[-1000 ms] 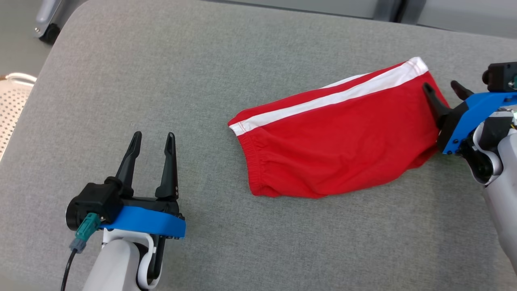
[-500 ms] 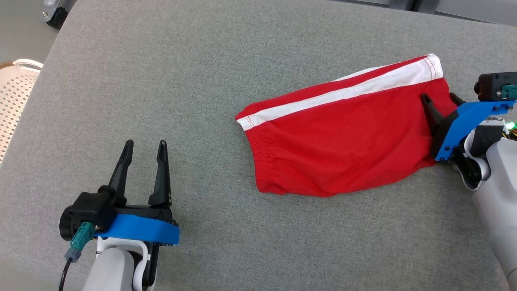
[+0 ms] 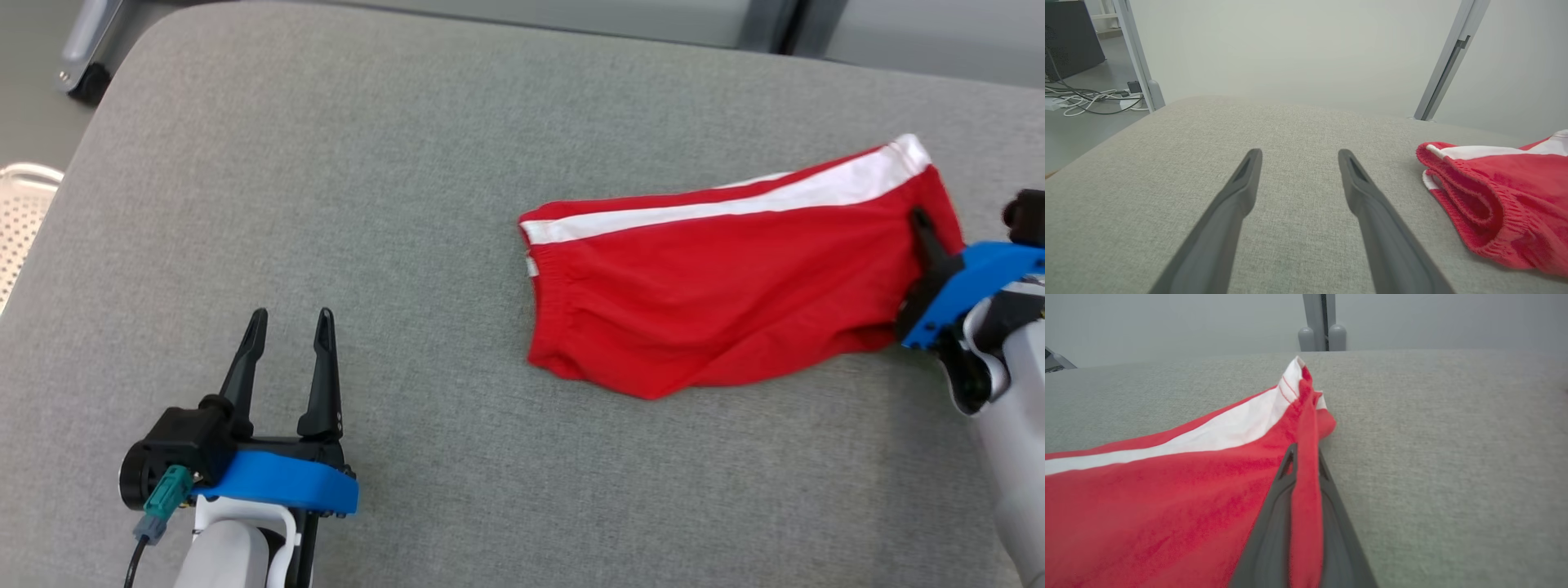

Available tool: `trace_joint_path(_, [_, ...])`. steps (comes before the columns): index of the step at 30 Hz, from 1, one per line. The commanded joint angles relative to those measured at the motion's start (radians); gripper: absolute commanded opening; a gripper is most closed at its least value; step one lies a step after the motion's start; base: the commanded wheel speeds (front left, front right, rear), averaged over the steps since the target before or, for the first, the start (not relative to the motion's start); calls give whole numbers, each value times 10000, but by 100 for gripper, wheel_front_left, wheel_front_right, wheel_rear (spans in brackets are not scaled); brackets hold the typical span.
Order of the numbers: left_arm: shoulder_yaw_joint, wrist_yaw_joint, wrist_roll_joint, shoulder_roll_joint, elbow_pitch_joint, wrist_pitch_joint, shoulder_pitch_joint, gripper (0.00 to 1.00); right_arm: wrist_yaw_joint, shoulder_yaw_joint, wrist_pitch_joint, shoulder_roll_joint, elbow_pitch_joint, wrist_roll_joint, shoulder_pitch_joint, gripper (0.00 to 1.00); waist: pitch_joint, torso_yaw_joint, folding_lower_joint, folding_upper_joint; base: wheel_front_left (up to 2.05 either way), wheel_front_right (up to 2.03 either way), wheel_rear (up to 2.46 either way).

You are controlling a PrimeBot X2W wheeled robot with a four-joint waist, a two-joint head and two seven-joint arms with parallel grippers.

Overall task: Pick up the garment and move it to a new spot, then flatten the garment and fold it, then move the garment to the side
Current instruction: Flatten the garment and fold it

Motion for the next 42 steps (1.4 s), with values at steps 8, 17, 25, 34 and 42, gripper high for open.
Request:
trace_joint_path(8, [-52,-82,-28,177,58,-42,332,100,-4,-1902,-601,1,-529,-1421,1163,0,-754,-593,0,0,0,0,0])
trace_joint_path(17, [-236,-83,-70,231,149,-42,449,100,-2,-3505,575,975,-3528,-3901,2315,0,-1193,-742,0,0,0,0,0])
trace_joint_path(25, [-329,-84,-171,281,118,-42,449,100,-2,-2115,2521,2275,-6374,-4365,2906,0,-1249,-665,0,0,0,0,0])
trace_joint_path(34, [-655,-85,-293,167,170,-43,192,100,-2,-216,3285,2492,-5362,-3687,2103,0,-1026,-205,0,0,0,0,0])
trace_joint_path(42, [-794,-85,-400,125,282,-43,159,100,-2,696,2998,2482,-3698,-2801,1663,100,-1006,243,0,0,0,0,0])
